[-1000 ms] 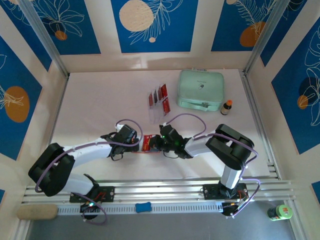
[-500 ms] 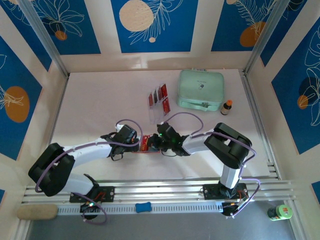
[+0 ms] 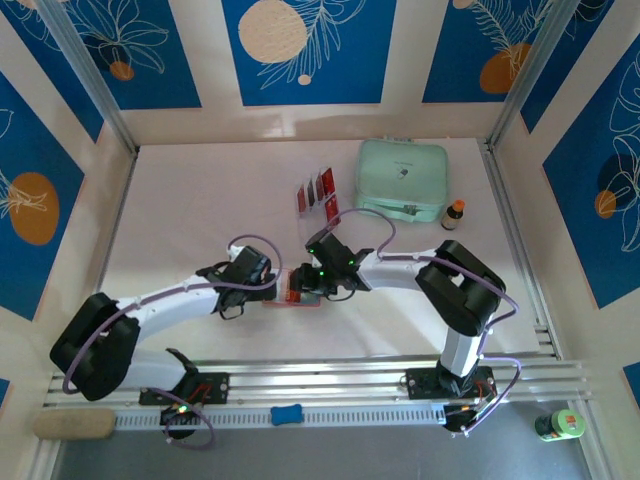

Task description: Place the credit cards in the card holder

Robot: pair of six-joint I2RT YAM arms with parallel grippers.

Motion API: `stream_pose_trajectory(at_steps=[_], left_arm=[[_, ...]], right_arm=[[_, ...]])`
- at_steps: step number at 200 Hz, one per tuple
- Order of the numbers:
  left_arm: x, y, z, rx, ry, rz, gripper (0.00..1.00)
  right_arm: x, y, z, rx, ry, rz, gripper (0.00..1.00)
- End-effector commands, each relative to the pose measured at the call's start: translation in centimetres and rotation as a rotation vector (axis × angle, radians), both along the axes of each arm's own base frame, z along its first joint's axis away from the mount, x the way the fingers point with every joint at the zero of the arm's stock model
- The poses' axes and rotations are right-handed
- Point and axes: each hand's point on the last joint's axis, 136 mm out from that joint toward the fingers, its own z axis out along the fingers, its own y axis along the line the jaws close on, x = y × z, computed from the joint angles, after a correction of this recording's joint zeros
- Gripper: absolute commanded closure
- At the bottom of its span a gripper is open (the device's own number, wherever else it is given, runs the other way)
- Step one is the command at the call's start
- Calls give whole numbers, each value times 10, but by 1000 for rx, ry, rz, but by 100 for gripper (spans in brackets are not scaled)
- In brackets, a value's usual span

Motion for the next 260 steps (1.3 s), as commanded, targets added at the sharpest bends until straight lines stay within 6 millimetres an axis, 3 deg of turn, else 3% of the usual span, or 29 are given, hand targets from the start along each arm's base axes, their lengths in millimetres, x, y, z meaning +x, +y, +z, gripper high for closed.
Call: stream_pose_trajectory(at_steps=[1, 63, 177, 220, 260], left_arm=[[1, 11, 6, 21, 2, 36, 0], [-8, 26, -10, 28, 38, 98, 0], [-12, 24, -34, 40, 93, 88, 0], [-9, 21, -24, 19, 71, 90, 0], [-3, 24, 0, 9, 14, 107, 0]], right_arm=[[-6, -14, 4, -78, -3, 45, 63], [3, -1, 7, -71, -28, 79, 87], [4, 21, -20, -99, 35, 125, 94], [3, 33, -17, -81, 48, 147, 95], [4, 31, 8, -59, 3, 148, 95]])
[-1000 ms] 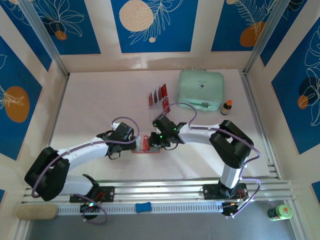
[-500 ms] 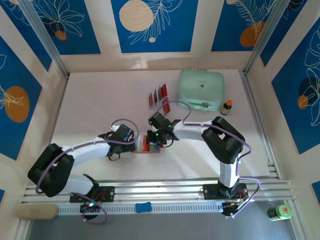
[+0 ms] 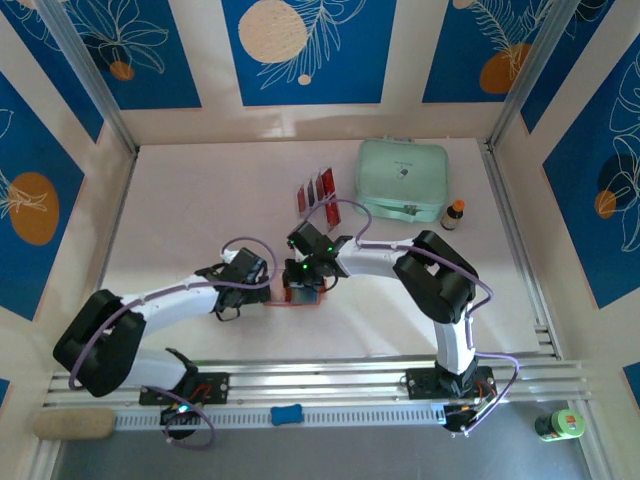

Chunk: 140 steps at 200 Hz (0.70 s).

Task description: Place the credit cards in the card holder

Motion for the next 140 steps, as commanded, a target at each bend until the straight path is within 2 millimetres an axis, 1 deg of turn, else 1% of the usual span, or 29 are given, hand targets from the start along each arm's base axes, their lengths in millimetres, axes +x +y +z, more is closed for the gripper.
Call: stream_pose_trajectory(at_steps=[1, 12, 28, 66, 107, 140], left_arm=[[2, 7, 14, -3, -29, 38, 0], [2, 8, 18, -4, -37, 46, 0], [1, 11, 18, 1, -37, 59, 0], [-6, 14, 4, 14, -1, 74, 0], [-8, 16, -7, 32, 25, 76, 0], [-8, 14, -15, 39, 44, 69, 0]], right_arm=[[-7, -3, 15, -1, -8, 30, 95], [-7, -7, 19, -7, -21, 23, 95], [-7, -12, 22, -15, -32, 14, 95], [-8, -19, 16, -38, -33, 6, 95], [-8, -18, 8, -54, -25, 10, 95], [-7, -14, 2, -60, -14, 25, 95]])
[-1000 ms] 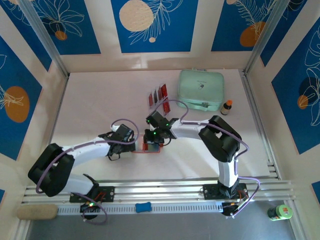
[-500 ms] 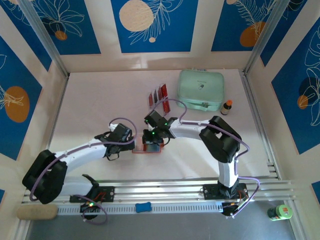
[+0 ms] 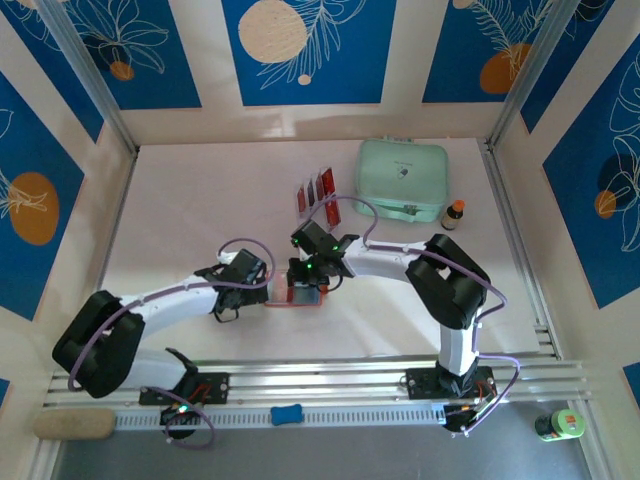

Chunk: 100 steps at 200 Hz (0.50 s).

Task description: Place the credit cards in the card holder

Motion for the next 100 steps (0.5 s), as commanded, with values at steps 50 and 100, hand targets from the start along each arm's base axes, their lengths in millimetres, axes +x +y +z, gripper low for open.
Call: stream_pose_trajectory(at_steps=[50, 100], left_arm=[[-4, 4, -20, 14, 41, 16, 0], [-4, 3, -21, 6, 41, 12, 0]], right_arm=[[-9, 9, -22, -57, 49, 61, 95], [-12, 14, -22, -56, 57, 71, 95]])
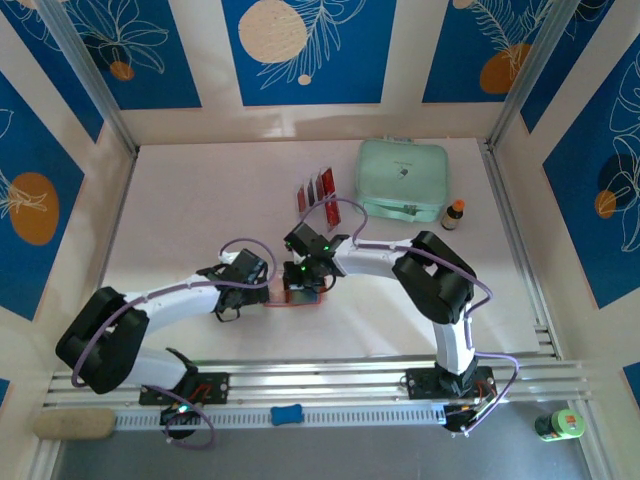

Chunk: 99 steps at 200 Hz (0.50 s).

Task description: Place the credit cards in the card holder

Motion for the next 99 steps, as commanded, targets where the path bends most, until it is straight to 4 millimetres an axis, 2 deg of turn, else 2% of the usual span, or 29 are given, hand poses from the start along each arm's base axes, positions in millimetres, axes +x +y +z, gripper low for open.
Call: stream_pose_trajectory(at_steps=[1, 30, 61, 77, 99], left_arm=[[-6, 5, -17, 7, 40, 13, 0], [-5, 2, -16, -5, 37, 10, 0], [-3, -1, -8, -20, 22, 3, 0], [-1, 0, 0, -23, 4, 1, 0], [2, 1, 17, -28, -34, 3, 0]], right_arm=[[-9, 4, -6, -18, 33, 33, 95], [-8, 8, 1, 0, 23, 49, 95], [-5, 8, 23, 37, -16, 66, 94], [-5, 1, 36, 51, -41, 60, 92], [-7, -18, 49, 40, -74, 33, 86]])
